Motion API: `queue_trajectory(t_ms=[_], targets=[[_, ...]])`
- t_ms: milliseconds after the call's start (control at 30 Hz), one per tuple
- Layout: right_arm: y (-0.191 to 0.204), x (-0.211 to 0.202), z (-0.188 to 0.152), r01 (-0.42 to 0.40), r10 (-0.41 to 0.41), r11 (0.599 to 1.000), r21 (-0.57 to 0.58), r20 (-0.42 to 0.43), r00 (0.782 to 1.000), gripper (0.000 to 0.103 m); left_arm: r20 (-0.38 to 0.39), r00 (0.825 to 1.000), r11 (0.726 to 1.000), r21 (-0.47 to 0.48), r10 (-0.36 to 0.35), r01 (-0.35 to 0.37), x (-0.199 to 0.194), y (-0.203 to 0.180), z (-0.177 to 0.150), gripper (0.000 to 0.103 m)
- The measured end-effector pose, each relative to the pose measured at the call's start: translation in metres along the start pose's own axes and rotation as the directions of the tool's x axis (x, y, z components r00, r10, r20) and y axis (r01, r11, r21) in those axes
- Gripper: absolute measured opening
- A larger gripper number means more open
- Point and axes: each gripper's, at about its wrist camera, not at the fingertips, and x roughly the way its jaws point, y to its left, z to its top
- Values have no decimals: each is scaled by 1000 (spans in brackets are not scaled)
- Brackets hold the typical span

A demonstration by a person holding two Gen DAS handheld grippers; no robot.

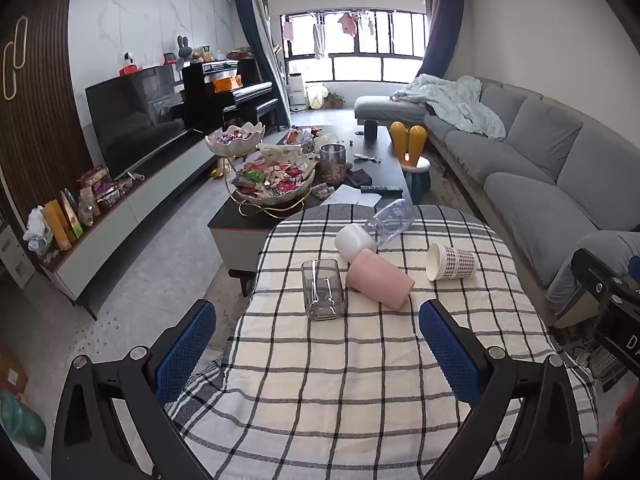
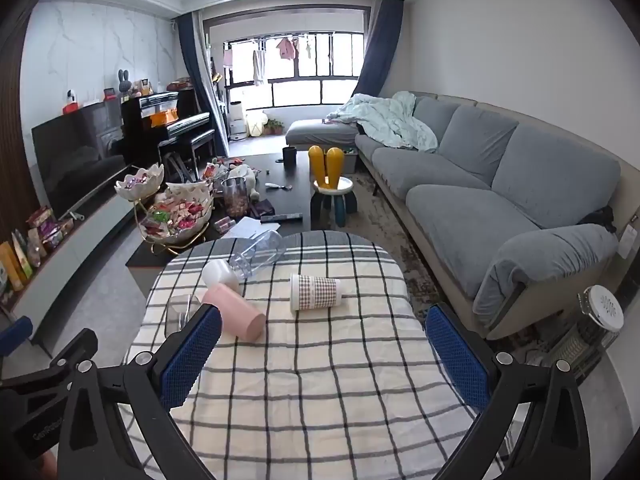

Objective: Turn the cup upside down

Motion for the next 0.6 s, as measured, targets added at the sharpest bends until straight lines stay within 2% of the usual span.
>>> queue_trajectory(t_ms=[600], targets=[[-1,-2,1,3,-3,1000,-3,12,1000,103,-5,1000,1000,-4,-6,6,0,0,0,103]])
